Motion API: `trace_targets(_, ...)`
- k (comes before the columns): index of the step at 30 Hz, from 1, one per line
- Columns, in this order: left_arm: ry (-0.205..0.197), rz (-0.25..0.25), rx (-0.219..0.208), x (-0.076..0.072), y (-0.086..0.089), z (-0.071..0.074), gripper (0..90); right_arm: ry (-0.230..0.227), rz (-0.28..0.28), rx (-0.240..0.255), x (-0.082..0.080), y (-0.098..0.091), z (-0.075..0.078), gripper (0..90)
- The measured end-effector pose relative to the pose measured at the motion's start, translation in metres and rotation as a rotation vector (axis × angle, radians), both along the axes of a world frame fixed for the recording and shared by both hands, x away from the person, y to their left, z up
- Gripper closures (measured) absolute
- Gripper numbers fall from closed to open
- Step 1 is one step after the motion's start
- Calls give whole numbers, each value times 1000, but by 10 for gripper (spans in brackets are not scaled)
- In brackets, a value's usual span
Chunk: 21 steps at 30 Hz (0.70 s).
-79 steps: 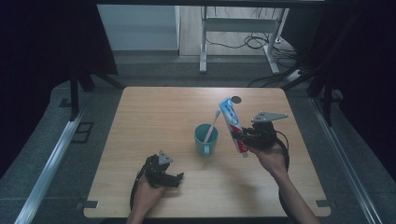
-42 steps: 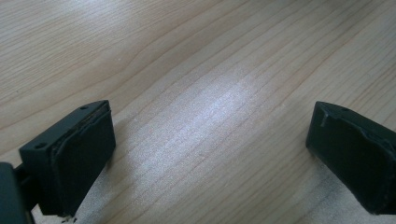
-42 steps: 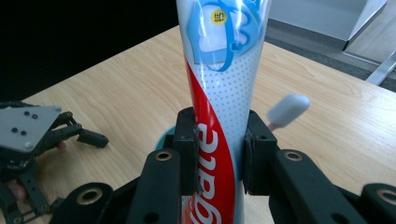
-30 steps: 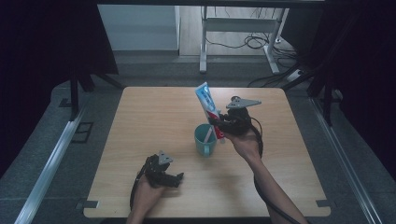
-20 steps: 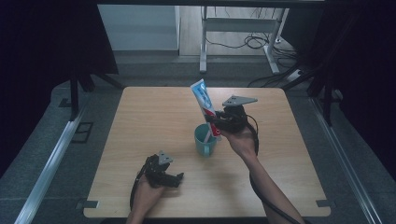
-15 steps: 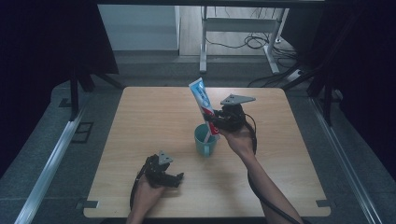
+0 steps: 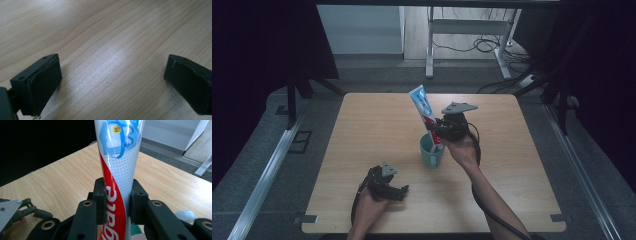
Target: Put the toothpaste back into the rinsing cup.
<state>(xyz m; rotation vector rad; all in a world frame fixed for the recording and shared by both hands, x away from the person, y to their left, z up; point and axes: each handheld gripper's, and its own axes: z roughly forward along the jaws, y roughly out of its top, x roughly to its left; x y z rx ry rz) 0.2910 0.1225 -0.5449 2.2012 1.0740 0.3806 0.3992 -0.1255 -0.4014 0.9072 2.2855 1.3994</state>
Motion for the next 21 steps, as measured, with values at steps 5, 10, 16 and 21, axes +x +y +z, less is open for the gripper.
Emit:
trace_targets(5,0,0,0,0,0,0,14,-1,0,-7,1,3,-7,711)
trace_targets(10,1,-1,1,0,0,0,14,6,1,-9,2,5,-12,710)
trace_targets(16,1,-3,2,0,0,0,14,8,-3,-13,3,5,-18,710)
trace_targets(21,1,-2,3,0,0,0,14,13,-6,-13,4,5,-24,710)
